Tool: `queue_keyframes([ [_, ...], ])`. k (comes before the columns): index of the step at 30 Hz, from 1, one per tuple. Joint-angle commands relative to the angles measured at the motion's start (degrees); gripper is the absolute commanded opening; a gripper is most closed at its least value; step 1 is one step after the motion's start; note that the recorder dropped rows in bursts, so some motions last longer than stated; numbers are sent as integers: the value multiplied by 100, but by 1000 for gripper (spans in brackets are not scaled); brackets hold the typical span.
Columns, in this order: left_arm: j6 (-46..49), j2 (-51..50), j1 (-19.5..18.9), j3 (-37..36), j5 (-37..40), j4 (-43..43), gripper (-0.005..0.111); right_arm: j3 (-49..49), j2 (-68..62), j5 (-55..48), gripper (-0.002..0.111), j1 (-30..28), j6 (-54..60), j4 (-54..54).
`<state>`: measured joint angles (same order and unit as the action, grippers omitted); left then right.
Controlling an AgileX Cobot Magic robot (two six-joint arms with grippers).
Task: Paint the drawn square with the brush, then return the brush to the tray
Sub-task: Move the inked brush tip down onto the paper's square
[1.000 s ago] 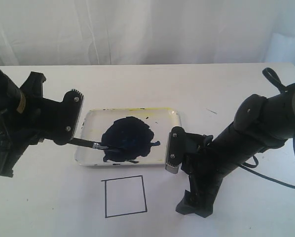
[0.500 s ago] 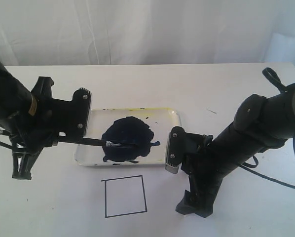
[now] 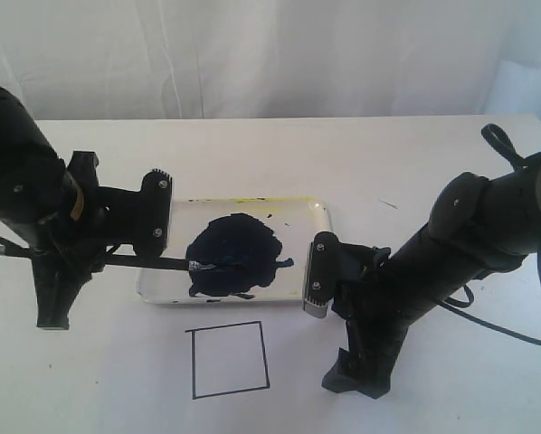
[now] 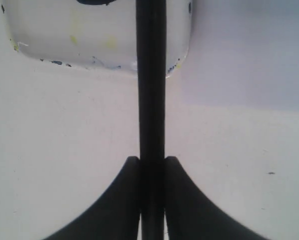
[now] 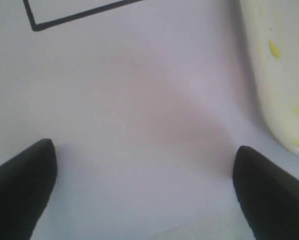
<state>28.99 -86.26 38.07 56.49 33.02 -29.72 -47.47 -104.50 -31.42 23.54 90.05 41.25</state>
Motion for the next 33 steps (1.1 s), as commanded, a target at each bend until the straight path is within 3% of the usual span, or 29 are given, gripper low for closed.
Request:
queue_keyframes([
  [1, 92, -15, 56, 98, 126, 433, 0, 127, -192, -316, 89, 1, -27, -232],
  [8, 381, -15, 386, 98, 463, 645, 0, 127, -192, -316, 89, 1, -27, -232],
  [33, 237, -700, 374, 68, 170, 105, 0, 127, -192, -316, 89, 1, -27, -232],
])
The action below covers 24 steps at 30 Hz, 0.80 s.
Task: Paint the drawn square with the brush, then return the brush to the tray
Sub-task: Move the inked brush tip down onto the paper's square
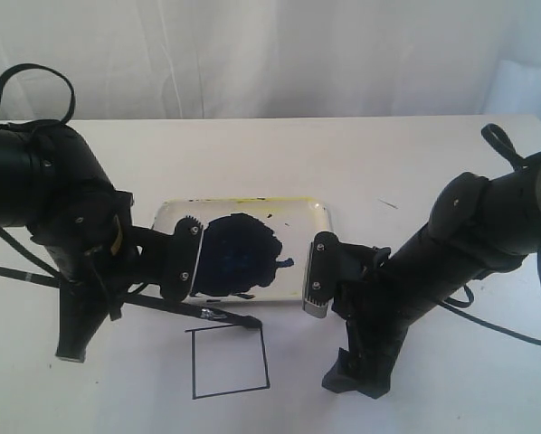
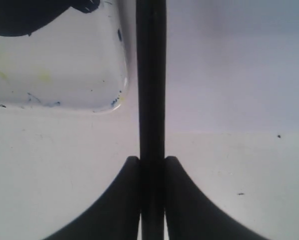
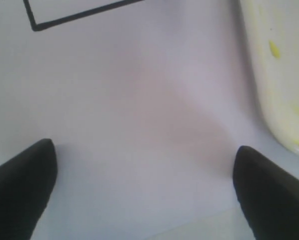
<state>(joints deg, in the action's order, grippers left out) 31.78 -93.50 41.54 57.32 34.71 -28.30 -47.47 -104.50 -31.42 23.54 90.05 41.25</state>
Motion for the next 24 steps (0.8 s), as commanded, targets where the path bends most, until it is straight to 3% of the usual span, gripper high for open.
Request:
queue_keyframes([
  [1, -42, 24, 27, -14, 1, -36, 0, 127, -192, -322, 89, 1, -51, -231],
  [24, -5, 12, 37, -14, 137, 91, 0, 127, -192, -322, 89, 1, -142, -231],
])
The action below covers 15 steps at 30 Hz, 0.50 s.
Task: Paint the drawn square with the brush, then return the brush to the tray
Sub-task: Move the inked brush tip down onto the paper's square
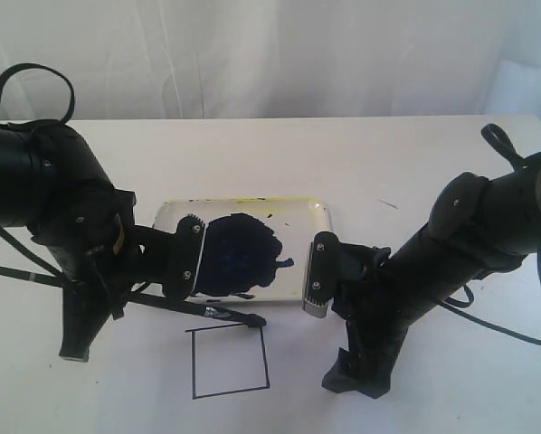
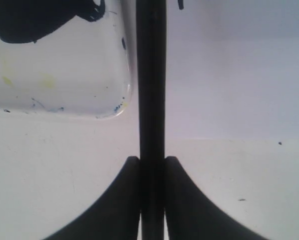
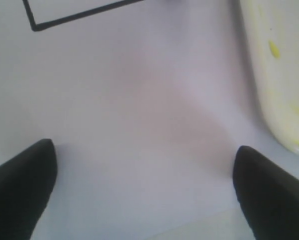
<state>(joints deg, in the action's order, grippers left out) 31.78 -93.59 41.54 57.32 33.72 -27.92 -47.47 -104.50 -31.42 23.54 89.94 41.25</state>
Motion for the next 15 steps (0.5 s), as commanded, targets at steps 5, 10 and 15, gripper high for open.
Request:
queue_keyframes([
  [5, -5, 21, 37, -14, 403, 54, 0, 127, -192, -312, 89, 1, -129, -231],
  [10, -5, 21, 37, -14, 532, 43, 0, 127, -192, -312, 89, 1, -129, -231],
  [15, -5, 32, 37, -14, 810, -23, 0, 127, -192, -312, 89, 1, -129, -231],
])
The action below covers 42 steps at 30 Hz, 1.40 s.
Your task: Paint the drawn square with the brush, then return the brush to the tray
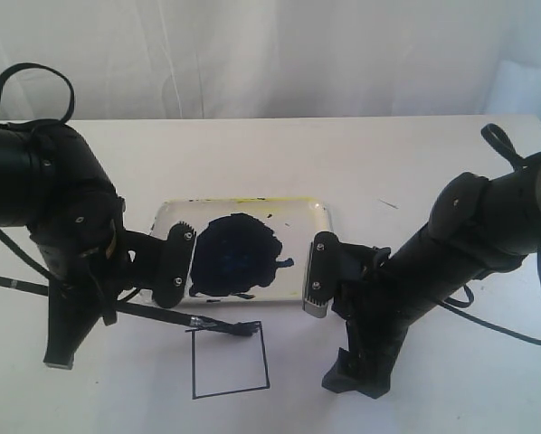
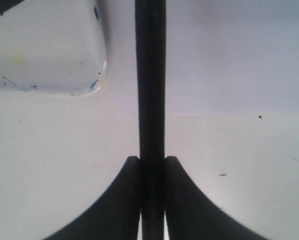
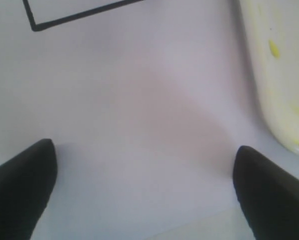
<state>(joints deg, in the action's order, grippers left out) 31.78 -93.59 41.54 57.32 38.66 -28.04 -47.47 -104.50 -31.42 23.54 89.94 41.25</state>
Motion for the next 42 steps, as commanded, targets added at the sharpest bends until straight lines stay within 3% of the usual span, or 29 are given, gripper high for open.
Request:
queue_keyframes([
  [1, -5, 31, 37, -14, 399, -105, 0, 127, -192, -312, 89, 1, -129, -231],
  [13, -28, 326, 25, -14, 825, -438, 0, 127, -192, -300, 89, 1, -129, -231],
  [22, -198, 305, 25, -14, 8, -2, 0, 127, -192, -300, 89, 1, -129, -231],
  [42, -374, 12, 25, -14, 292, -265, 0, 127, -192, -311, 89, 1, -129, -231],
])
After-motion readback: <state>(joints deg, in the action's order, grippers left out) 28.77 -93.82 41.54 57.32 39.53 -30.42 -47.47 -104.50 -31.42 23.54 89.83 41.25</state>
